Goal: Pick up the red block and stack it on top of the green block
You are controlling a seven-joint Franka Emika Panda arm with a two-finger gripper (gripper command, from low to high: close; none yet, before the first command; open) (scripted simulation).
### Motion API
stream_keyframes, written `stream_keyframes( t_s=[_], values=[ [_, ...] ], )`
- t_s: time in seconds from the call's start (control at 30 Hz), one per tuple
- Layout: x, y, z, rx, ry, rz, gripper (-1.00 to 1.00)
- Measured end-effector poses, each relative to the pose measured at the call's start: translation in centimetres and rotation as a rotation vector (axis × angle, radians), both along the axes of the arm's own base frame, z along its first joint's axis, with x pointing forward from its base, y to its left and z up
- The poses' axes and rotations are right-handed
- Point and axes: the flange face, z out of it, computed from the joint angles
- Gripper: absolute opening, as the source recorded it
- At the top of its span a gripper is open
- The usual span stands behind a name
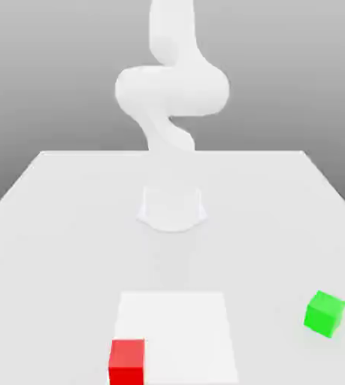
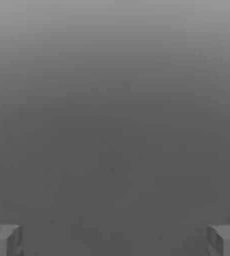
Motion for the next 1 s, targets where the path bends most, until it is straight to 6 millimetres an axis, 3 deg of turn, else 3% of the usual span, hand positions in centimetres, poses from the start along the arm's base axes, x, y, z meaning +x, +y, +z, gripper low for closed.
stream_keyframes(
  t_s=[0.23,0.47,0.63,0.83,1.0],
  values=[
    [7.7,-1.6,-11.5,0.030,0.201,0.027,0.00],
    [11.9,-2.9,-24.3,0.035,0.395,0.034,0.00],
    [12.6,-4.0,-33.6,0.021,0.532,0.027,0.00],
    [11.2,-5.6,-44.4,-0.018,0.695,0.017,0.00],
    [10.8,-5.9,-51.5,-0.029,0.727,0.015,0.00]
  ],
)
